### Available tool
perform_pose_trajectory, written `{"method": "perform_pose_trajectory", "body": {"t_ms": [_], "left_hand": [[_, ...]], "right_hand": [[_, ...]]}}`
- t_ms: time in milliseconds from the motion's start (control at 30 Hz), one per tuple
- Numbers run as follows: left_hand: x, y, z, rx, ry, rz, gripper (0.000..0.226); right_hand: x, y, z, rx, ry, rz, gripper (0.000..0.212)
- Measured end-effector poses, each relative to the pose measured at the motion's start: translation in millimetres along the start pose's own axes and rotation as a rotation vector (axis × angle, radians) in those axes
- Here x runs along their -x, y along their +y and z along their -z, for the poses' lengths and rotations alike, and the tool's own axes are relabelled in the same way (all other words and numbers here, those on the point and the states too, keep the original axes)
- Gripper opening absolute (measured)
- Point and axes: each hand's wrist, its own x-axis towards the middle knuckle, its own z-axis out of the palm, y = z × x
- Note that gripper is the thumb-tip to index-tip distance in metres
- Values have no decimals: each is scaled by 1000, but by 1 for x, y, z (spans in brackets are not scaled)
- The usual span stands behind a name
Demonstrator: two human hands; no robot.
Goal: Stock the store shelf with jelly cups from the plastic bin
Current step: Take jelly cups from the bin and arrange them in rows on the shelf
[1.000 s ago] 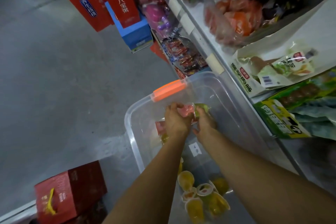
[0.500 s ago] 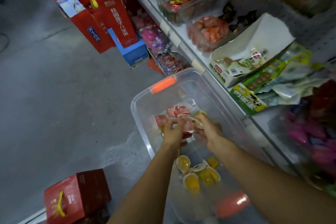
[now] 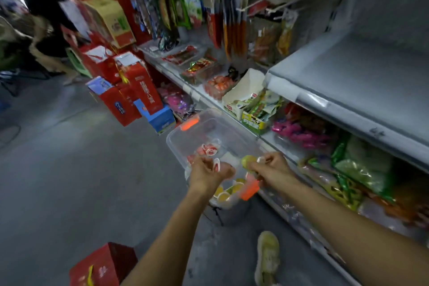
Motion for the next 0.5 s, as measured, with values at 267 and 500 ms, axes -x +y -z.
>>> {"method": "perform_pose_trajectory", "body": {"t_ms": [267, 500], "left_hand": [[104, 69, -33, -174, -182, -336, 44], [204, 130, -89, -294, -297, -636, 32]], "right_hand": [[126, -41, 102, 236, 123, 332, 35], [230, -56, 206, 405, 271, 511, 31]]}}
